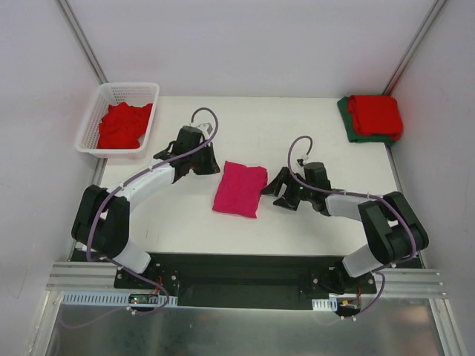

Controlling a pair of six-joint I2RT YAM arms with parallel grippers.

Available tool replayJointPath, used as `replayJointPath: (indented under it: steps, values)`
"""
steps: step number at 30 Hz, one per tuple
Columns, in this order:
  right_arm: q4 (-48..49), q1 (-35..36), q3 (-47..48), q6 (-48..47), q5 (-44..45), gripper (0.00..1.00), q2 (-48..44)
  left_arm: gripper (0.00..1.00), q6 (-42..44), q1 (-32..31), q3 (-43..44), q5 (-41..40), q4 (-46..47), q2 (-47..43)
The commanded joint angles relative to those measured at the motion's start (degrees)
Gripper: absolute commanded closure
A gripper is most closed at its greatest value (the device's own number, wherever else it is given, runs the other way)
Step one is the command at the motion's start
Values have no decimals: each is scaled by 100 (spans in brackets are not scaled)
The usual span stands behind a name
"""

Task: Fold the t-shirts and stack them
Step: Put the neatly folded tshirt into the corner of the board with the right arm

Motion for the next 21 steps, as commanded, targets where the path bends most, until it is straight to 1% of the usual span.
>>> replayJointPath:
  steps: [1, 8, 13, 21]
  values:
    - [856, 13, -44, 430, -65, 9, 387, 100, 23, -10, -115, 322, 401, 150]
    - [645, -22, 421, 228, 76, 7, 1037, 100, 120, -194, -142, 313, 454, 502]
    - [338, -31, 685, 97, 94, 6, 1231, 100, 111, -212, -229, 287, 516, 643]
    - [214, -14, 896, 96, -29, 5, 1504, 100, 94, -274, -212, 296, 586, 933]
